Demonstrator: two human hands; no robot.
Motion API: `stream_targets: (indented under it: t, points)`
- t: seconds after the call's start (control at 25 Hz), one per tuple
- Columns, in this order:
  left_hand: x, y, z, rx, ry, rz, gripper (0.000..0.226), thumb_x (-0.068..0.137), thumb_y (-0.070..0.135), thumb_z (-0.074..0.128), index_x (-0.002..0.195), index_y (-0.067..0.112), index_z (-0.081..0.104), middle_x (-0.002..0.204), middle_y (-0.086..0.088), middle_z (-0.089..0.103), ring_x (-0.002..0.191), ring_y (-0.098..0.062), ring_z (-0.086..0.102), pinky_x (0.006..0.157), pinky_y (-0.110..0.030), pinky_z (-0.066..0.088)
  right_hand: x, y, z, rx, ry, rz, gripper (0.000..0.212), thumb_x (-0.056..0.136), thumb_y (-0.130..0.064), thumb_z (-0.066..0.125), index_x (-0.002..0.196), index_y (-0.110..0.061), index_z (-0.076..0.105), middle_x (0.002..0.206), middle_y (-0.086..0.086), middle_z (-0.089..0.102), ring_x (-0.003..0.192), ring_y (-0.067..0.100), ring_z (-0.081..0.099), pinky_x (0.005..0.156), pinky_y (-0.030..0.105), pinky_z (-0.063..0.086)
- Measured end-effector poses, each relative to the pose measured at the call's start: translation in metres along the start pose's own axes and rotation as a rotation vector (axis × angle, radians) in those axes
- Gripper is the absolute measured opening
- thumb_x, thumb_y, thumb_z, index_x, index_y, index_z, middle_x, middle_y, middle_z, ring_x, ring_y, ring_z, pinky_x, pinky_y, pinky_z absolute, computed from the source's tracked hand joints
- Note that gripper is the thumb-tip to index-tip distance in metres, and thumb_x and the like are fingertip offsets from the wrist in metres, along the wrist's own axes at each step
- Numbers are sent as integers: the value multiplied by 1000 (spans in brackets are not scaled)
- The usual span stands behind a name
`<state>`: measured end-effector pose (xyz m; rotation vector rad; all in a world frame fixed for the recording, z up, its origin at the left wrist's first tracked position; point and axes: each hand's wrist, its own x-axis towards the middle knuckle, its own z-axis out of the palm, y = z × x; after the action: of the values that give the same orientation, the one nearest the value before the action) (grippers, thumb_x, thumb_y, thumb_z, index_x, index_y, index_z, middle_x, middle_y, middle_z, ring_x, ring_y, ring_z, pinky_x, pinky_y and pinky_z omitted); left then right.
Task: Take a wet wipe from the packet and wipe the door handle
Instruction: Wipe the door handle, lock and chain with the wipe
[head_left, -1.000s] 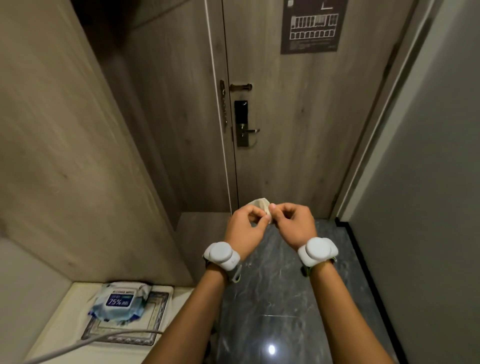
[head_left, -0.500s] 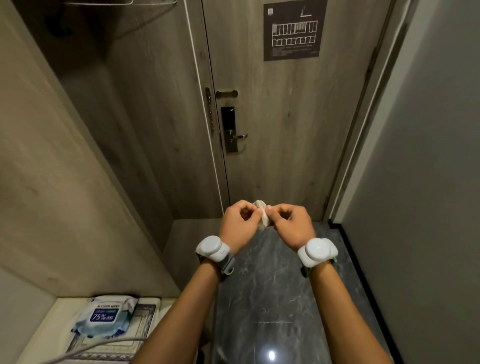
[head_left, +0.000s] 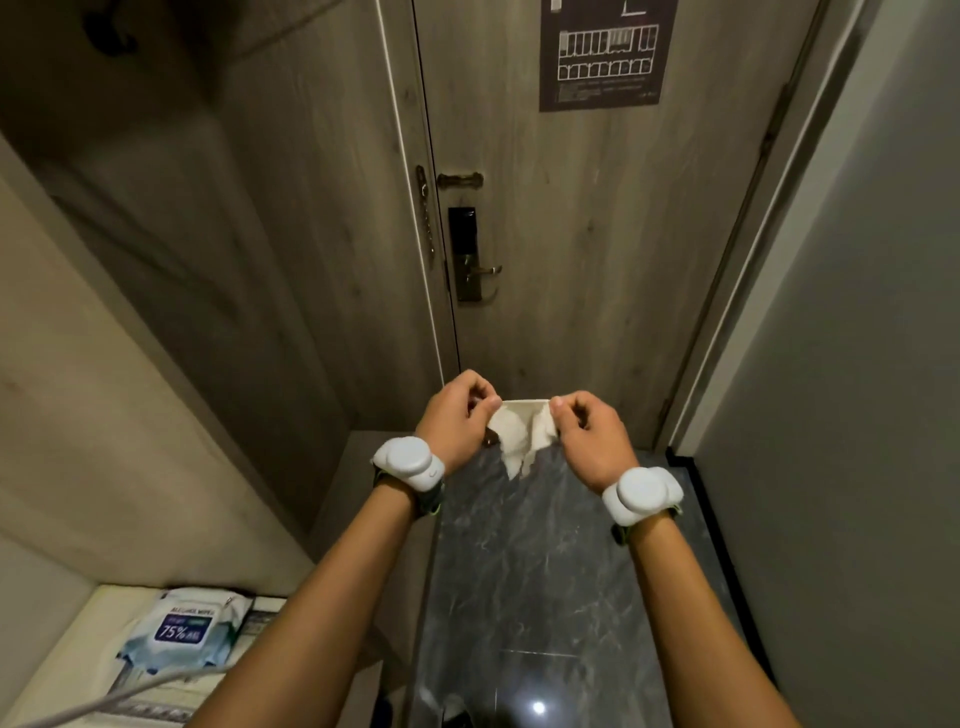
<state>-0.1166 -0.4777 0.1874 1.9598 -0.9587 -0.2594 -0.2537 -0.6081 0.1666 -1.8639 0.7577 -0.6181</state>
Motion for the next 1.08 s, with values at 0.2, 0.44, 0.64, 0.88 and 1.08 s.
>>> stream_targets:
  t: [0.2, 0.44, 0.64, 0.88, 1.08]
  points:
    - [69, -13, -14, 73, 33, 7, 6, 93, 22, 61, 90, 16, 62, 85, 0, 68, 77, -14, 65, 69, -30, 56, 66, -1, 12, 37, -32, -27, 25, 96, -28, 61, 86, -9, 73, 77, 9, 71, 69, 15, 60, 71, 36, 52]
    - [161, -31, -15, 112, 102, 83, 22, 87, 37, 68, 98, 20, 63, 102, 0, 57, 89, -10, 60, 79, -24, 51, 179, -12, 33, 108, 87, 46, 19, 93, -25, 65, 84, -10, 72, 71, 3, 71, 64, 12, 63, 69, 35, 56]
    - [227, -37, -8, 66, -152, 98, 39, 77, 52, 72, 100, 21, 69, 106, 5, 58, 89, -6, 64, 78, -22, 55, 269, -23, 50, 106, 162, 41, 13, 89, -27, 68, 91, -15, 70, 78, 0, 72, 77, 21, 71, 74, 41, 62]
    - [308, -57, -12, 127, -48, 149, 20, 91, 29, 63, 85, 12, 71, 96, -3, 66, 87, -15, 63, 82, -36, 52, 351, -25, 66, 255, 140, 64, 17, 89, -34, 68, 94, -18, 64, 81, 9, 77, 79, 27, 75, 83, 50, 60]
    - [373, -65, -6, 46, 1, 67, 20, 90, 32, 66, 86, 14, 72, 81, -1, 71, 78, -15, 66, 72, -34, 55, 402, -14, 65, 244, 7, -8, 12, 88, -19, 72, 100, -18, 67, 83, 10, 76, 77, 13, 73, 77, 32, 56]
